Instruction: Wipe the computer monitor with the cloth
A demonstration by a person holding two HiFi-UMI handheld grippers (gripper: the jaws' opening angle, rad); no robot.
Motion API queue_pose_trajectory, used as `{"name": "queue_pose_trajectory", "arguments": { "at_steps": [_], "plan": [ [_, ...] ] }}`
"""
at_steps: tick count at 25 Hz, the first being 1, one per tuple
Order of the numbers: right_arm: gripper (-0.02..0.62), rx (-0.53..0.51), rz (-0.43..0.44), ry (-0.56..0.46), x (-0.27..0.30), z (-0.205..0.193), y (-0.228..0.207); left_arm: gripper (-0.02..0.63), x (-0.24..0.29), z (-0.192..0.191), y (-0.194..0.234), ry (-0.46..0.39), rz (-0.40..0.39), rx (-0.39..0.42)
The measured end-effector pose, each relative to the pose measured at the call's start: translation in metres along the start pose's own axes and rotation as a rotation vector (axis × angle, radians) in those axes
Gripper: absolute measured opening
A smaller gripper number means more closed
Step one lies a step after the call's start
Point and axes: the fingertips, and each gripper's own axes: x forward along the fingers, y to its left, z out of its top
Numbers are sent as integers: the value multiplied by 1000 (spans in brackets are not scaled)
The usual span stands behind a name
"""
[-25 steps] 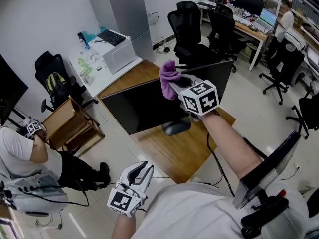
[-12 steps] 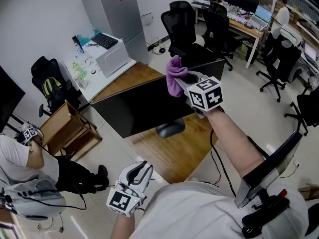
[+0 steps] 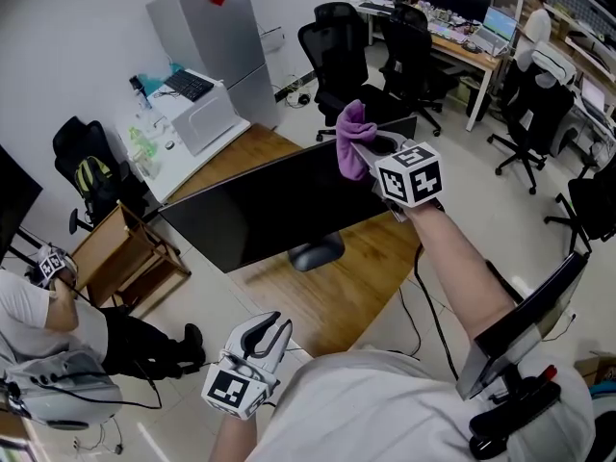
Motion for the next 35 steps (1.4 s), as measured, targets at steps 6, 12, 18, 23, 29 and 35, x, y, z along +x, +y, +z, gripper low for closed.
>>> {"name": "queue_pose_trajectory", "arguments": {
  "at_steps": [6, 12, 18, 23, 29, 35],
  "plan": [
    [69, 3, -43, 4, -16, -3, -35, 103, 14, 2, -9, 8, -15, 15],
    [69, 10, -90, 8, -32, -7, -74, 103, 31, 9, -18, 5, -25, 12],
    [68, 11, -133, 13, -46, -12, -111, 103, 46, 10, -26, 3, -25, 12],
    [69, 6, -157, 17, -57, -14, -135, 103, 57, 10, -34, 1, -23, 9],
    [69, 3, -178, 26, -64, -21, -152, 103, 63, 12, -40, 6, -17, 11],
    [69, 3, -164, 41, -64, -38, -153, 103, 63, 14, -44, 14, 0, 13]
  ]
}}
